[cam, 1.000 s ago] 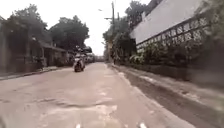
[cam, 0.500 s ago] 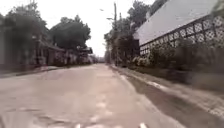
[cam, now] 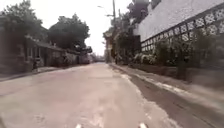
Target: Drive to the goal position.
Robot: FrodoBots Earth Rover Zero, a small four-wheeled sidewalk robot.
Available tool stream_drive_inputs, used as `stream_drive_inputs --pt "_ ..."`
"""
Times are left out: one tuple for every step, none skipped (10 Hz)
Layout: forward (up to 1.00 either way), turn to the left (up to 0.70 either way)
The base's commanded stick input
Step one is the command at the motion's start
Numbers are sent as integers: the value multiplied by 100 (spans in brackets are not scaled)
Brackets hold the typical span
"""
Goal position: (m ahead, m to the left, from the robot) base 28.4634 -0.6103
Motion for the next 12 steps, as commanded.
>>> stream_drive_inputs --pt "85 0" --pt "85 0" --pt "85 0" --pt "85 0" --pt "85 0" --pt "85 0" --pt "85 0" --pt "85 0" --pt "85 0" --pt "85 0" --pt "85 0" --pt "85 0"
